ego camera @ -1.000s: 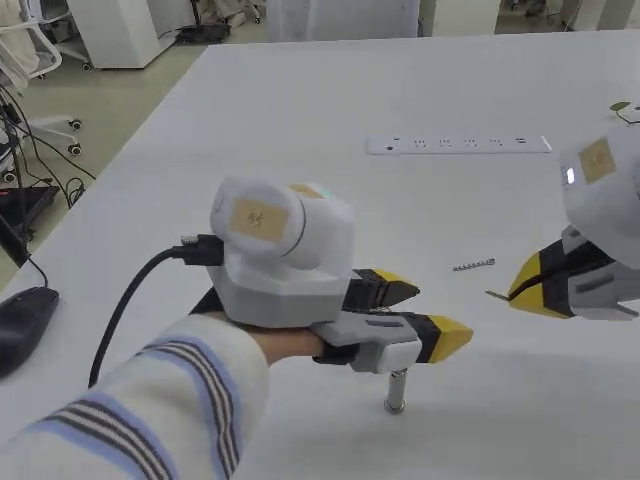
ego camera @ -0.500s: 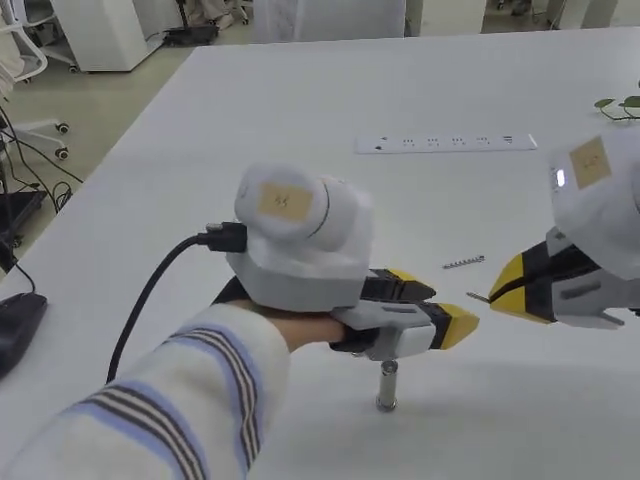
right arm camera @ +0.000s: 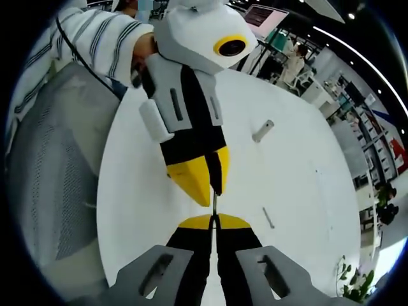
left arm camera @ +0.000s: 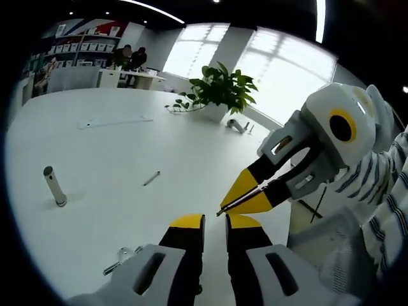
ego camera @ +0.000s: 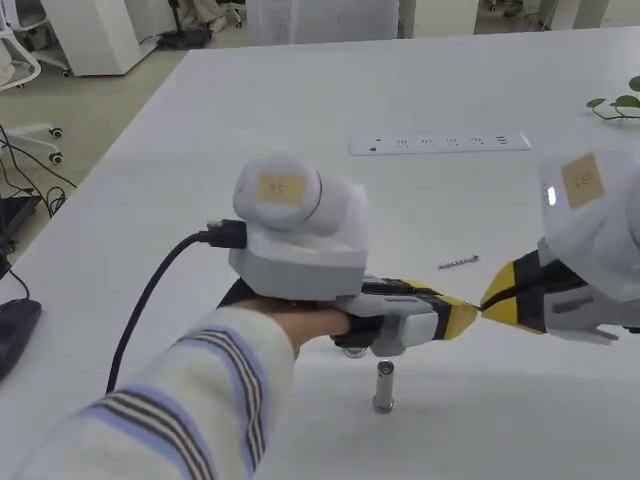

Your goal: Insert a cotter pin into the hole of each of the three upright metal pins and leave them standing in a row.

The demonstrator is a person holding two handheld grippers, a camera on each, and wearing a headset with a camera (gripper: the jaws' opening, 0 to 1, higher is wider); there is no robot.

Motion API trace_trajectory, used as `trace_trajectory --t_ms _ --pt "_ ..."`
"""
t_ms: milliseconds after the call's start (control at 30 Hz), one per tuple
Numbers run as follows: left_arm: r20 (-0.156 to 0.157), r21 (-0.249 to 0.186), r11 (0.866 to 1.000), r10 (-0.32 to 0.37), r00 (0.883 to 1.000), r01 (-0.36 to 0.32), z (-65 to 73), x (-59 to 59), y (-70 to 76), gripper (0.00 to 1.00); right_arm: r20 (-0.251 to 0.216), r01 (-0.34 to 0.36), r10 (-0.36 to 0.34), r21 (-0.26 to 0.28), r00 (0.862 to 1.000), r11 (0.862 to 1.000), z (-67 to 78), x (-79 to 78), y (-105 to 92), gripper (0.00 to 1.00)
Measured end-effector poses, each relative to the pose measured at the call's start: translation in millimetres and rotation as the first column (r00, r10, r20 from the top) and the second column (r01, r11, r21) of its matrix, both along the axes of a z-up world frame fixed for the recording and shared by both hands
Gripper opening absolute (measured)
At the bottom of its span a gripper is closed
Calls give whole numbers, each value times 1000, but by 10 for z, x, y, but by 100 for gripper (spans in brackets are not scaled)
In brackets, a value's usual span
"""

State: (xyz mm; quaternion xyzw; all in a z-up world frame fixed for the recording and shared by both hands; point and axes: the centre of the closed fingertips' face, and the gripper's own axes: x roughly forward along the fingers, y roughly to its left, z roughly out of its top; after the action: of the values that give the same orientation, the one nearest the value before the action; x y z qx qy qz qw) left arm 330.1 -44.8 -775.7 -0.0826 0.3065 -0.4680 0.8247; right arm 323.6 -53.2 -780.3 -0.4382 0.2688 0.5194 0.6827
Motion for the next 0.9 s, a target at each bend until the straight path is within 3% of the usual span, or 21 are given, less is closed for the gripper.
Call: trace_trajectory --t_ms 300,900 --pt "-27 -29 1000 -2 1000 1 35 -12 -21 3 -1 0 0 3 1000 1000 2 -27 9 2" --pt "-76 -46 999 -18 997 15 45 -67 -35 1 7 -19 19 4 1000 1000 8 -53 13 2"
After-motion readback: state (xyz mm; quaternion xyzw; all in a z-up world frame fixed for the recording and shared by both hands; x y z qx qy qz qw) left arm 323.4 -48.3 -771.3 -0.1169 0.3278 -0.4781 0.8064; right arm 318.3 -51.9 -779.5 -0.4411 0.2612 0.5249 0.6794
